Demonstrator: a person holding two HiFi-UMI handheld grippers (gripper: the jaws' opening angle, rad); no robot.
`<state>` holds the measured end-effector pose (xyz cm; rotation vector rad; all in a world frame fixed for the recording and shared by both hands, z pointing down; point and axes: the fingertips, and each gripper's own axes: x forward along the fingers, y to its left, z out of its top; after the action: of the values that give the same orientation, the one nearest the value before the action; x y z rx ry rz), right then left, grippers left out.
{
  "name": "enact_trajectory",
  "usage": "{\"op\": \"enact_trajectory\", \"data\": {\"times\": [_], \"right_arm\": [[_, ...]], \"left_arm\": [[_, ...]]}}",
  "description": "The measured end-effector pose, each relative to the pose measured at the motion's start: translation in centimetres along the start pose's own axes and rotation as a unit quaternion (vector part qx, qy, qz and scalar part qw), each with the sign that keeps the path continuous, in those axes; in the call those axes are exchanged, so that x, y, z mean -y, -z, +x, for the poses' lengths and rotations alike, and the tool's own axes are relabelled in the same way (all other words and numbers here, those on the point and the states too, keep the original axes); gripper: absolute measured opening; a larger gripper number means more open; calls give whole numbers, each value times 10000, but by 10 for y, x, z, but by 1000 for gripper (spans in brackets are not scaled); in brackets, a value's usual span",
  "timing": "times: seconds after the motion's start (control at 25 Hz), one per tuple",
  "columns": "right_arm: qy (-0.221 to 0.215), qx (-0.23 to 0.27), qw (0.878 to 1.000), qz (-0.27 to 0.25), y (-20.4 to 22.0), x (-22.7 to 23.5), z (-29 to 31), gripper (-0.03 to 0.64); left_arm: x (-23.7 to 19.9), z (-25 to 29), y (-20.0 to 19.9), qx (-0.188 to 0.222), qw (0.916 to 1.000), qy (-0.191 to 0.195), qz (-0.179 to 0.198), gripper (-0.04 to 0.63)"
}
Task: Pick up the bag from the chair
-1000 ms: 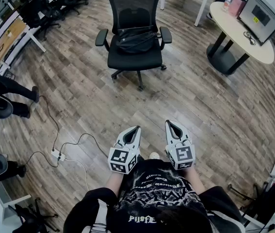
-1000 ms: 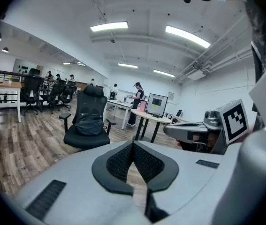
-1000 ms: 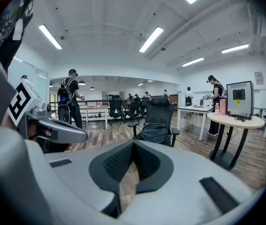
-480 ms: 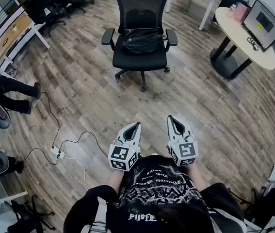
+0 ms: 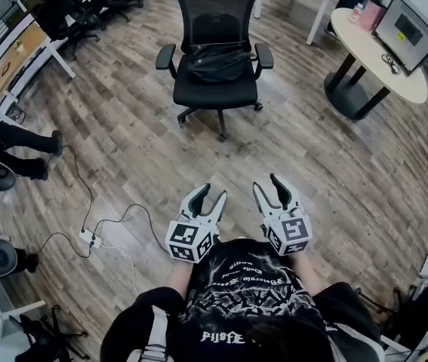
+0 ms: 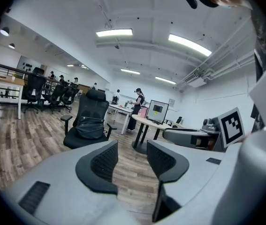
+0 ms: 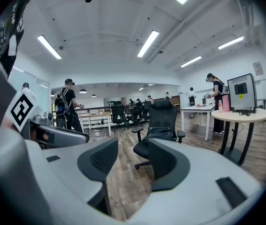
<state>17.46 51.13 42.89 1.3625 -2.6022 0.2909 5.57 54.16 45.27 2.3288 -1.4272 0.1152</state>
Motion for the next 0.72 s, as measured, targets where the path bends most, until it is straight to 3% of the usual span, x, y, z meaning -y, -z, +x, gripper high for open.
{"op": "enact_trajectory", "data": {"times": [0.08, 0.12, 0.4, 0.52, 0.64, 0.72], "right_arm": [[-35, -59, 10000, -33, 5, -4, 1, 244], [-75, -102, 9999, -28, 7, -6, 2, 334], [-93, -191, 9998, -66, 8, -21, 14, 344], [-23, -185, 9998, -64, 5, -24, 21, 344], [36, -172, 9998, -53, 5, -31, 31, 344], [98, -171, 9998, -12, 6, -36, 37, 344]], "left_arm": [[-2, -4, 0, 11, 10000, 43, -60, 242], [-5, -6, 0, 14, 10000, 4, -71, 259], [-31, -13, -1, -43, 9998, -128, -161, 308], [-30, -11, -2, -148, 9995, 249, -86, 308], [-22, -10, -4, -305, 9958, 826, 242, 308], [-25, -11, -6, -356, 9938, 987, 362, 308]]}}
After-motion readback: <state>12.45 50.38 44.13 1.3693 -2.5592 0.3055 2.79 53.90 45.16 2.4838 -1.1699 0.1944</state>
